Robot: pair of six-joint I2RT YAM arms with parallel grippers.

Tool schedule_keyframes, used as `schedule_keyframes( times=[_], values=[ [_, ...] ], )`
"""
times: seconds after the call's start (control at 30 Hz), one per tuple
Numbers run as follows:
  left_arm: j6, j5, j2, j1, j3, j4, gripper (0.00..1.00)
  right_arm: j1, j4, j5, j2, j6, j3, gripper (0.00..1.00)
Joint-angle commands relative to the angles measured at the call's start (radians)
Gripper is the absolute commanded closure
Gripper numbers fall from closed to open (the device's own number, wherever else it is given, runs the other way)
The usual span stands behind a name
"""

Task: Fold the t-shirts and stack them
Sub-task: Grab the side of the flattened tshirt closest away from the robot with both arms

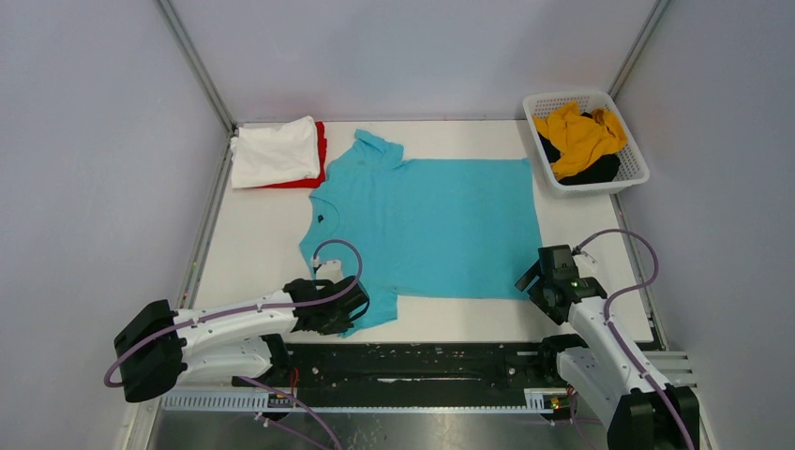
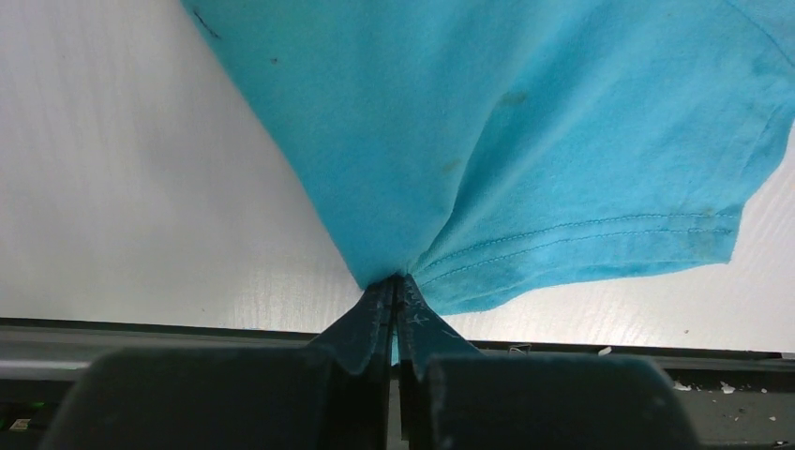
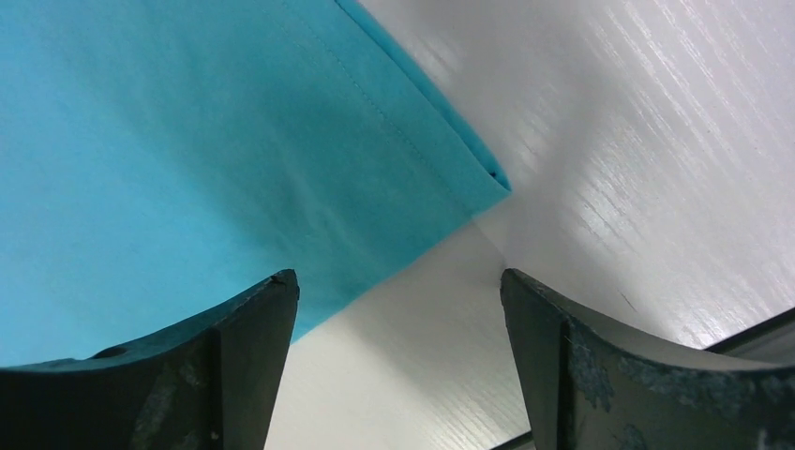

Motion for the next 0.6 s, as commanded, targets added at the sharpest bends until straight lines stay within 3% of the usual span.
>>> schedule_keyframes(
  times=[0.0,0.13,0.37,0.43,0.57],
  values=[
    [0.022,0.022,-0.016,0.002,0.013,0.012,1.0,-0.006,0.033,-0.001,-0.003,0.073,-0.04,0.15],
    [0.031,0.015,-0.035,0.003,0.029,0.013,1.0,-0.009,0.07,0.033,0.03,0.07,-0.044,0.23],
    [0.026,0.006,-0.051,0.012,0.033,0.006,1.0,-0.019,0.172,0.044,0.134,0.05,-0.034,0.45],
    [0.031,0.004,-0.054,0.015,0.034,0.008,1.0,-0.023,0.196,0.037,0.168,0.033,-0.028,0.54],
    [0.056,0.02,-0.057,0.018,0.048,0.023,1.0,-0.025,0.212,-0.007,0.225,-0.01,-0.001,0.81]
  ],
)
